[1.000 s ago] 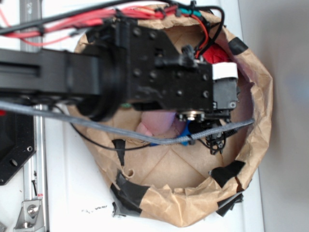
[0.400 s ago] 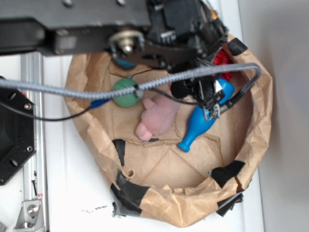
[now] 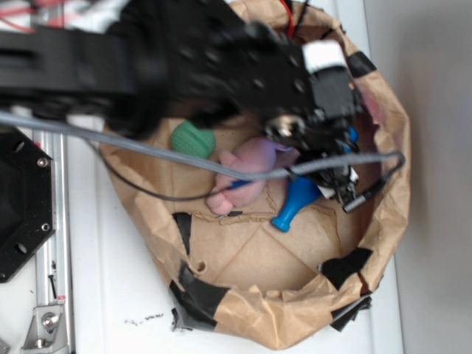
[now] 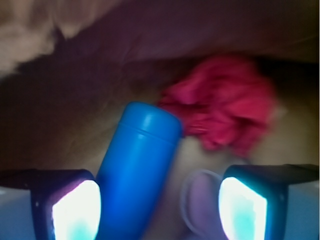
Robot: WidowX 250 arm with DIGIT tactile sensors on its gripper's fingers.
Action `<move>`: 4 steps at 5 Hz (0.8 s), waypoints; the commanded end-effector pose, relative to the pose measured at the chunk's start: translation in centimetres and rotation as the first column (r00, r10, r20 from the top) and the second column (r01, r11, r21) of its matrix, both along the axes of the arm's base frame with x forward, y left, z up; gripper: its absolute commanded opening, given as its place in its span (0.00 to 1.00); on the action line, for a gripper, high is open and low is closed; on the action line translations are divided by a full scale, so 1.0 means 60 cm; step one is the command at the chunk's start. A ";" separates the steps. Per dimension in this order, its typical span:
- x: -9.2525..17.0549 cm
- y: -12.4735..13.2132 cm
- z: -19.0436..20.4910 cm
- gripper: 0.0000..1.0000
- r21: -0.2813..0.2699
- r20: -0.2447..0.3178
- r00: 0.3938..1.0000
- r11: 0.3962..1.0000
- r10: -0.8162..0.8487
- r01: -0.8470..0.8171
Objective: Grab the blue bottle.
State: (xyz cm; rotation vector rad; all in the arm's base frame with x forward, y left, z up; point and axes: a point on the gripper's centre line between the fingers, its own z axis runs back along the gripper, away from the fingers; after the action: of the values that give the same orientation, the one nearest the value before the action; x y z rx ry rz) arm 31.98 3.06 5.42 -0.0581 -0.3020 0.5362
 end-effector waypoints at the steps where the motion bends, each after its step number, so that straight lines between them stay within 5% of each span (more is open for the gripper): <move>1: 0.051 -0.037 -0.003 0.79 0.049 -0.057 0.990 0.990 -0.131 0.134; 2: 0.033 -0.024 0.027 0.00 0.067 -0.183 0.976 0.989 -0.118 0.132; 3: 0.010 0.000 0.101 0.00 0.046 -0.261 0.936 0.966 -0.235 0.255; 4: -0.022 -0.005 0.175 0.00 -0.102 -0.051 0.913 0.911 -0.405 0.399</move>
State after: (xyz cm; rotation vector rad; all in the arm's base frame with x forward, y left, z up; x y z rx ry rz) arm 30.55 1.12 13.82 -0.1749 -0.1148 0.1353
